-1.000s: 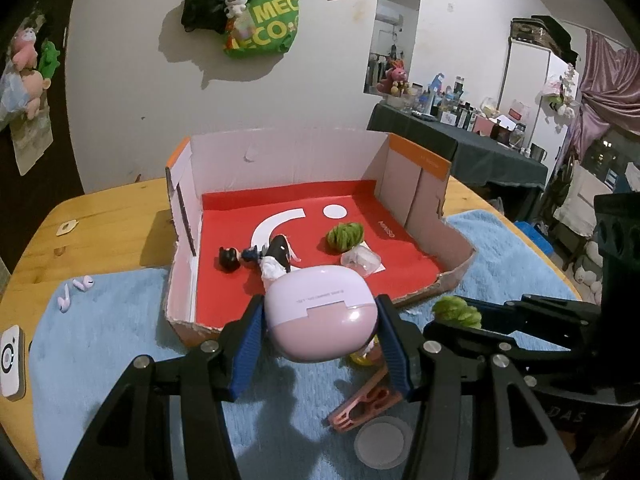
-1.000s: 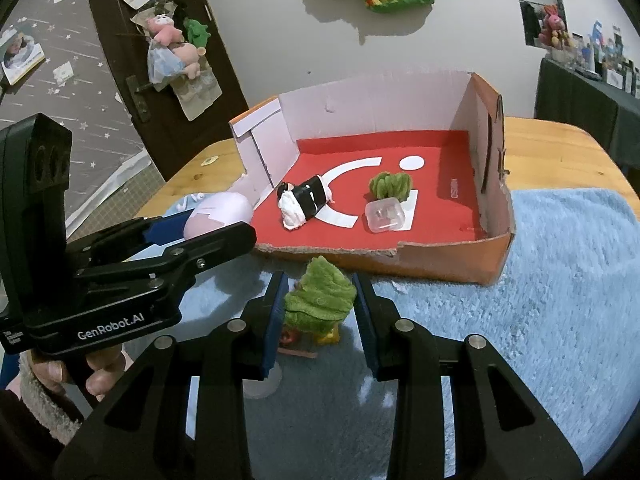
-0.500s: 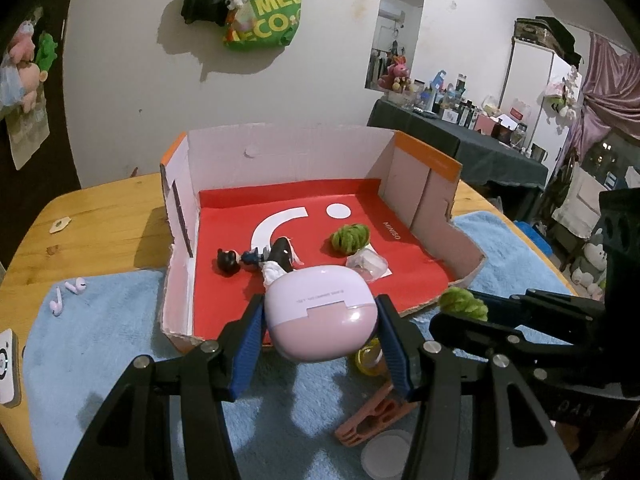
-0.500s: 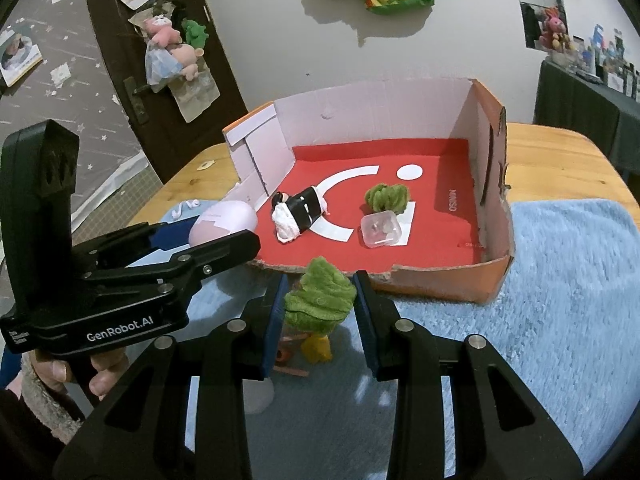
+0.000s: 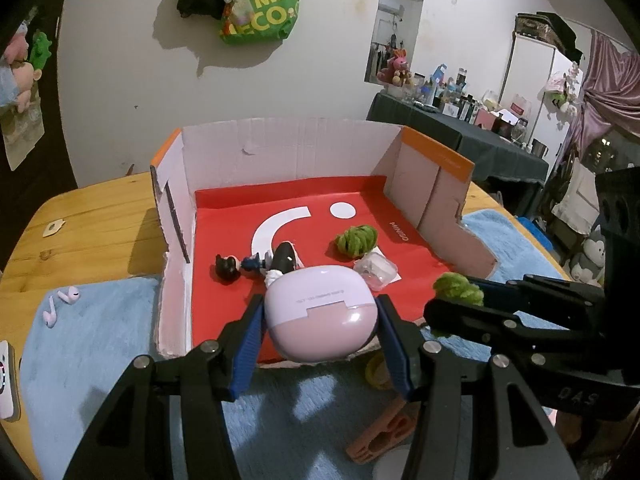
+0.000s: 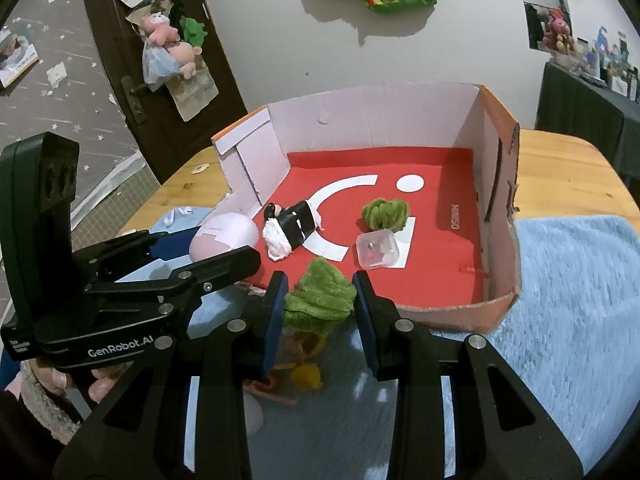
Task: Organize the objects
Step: 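Lift the pink case and green fuzzy piece and carry both over the box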
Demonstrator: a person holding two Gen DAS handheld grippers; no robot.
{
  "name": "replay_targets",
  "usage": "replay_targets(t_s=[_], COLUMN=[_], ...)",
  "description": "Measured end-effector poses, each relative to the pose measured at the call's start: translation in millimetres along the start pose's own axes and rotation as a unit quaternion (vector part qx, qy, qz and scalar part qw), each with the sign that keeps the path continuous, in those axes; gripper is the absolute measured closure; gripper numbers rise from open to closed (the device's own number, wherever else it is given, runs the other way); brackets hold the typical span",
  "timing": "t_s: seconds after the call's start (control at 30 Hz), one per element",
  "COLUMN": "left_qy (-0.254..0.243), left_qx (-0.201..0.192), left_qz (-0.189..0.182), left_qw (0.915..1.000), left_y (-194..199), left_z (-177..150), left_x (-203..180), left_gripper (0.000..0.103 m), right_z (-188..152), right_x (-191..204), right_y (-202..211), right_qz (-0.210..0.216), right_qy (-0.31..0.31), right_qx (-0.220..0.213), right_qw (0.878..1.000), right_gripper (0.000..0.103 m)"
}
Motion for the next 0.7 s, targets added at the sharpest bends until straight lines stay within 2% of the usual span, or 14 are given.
replay_targets(t_s=[0.7], left_qy=[0.007], left_qx=[0.026], left_qz=[-0.006], left_qw=[0.9996], left_y=[-32.9], left_z=[3.2], left_x=[13.7], left_gripper=[0.047], right_z=[10.7], right_x=[-7.4], right_y=[-29.2], right_qz=[-0.010], right_qy=[0.007], right_qx=[0.019], right_qw=[1.000], right_gripper=[0.071])
Point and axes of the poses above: each gripper's, at about its wrist camera, not at the fingertips, and y roughly against the way its jaws point, x to its left, z to its top, the point moved 4 cm from there along -y, roughly the way its jaws point
